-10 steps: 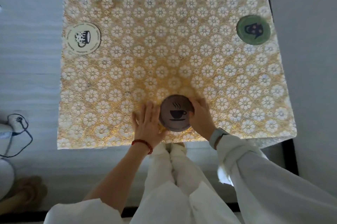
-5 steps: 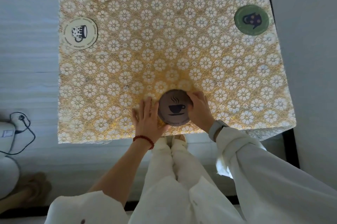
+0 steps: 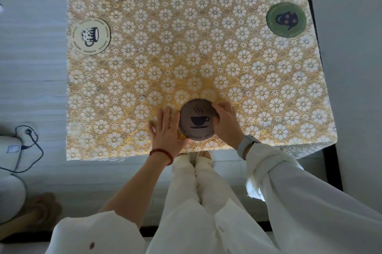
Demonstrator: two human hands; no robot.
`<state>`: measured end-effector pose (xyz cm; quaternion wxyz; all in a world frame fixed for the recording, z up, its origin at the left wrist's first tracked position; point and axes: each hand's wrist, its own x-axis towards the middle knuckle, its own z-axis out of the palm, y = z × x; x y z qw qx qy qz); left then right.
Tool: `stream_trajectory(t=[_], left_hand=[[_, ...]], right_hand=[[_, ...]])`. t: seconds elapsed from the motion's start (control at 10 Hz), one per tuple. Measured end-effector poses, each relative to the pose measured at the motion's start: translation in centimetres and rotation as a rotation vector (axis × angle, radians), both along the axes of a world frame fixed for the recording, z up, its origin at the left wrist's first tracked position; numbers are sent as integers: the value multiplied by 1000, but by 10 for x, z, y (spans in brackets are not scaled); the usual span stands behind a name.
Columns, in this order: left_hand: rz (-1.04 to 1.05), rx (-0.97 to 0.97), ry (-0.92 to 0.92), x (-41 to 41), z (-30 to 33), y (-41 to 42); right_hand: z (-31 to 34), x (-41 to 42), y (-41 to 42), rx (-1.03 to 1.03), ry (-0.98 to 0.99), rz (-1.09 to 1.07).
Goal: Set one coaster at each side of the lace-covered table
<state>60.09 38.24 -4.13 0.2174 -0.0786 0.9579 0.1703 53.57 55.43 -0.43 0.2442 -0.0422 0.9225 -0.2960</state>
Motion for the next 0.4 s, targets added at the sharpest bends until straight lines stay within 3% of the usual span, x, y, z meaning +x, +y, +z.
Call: stream_trajectory(t=[0.2,0.3,0.4], left_hand=[[-56,-49,-32,0,7,0],[-71,-71,-42,0,9,0],[-73,-69,-67,0,10,0]], right_hand=[[2,10,-2,234,79,197],[1,11,-4,239,72,212],[18,-5,-4,86,-20,47]])
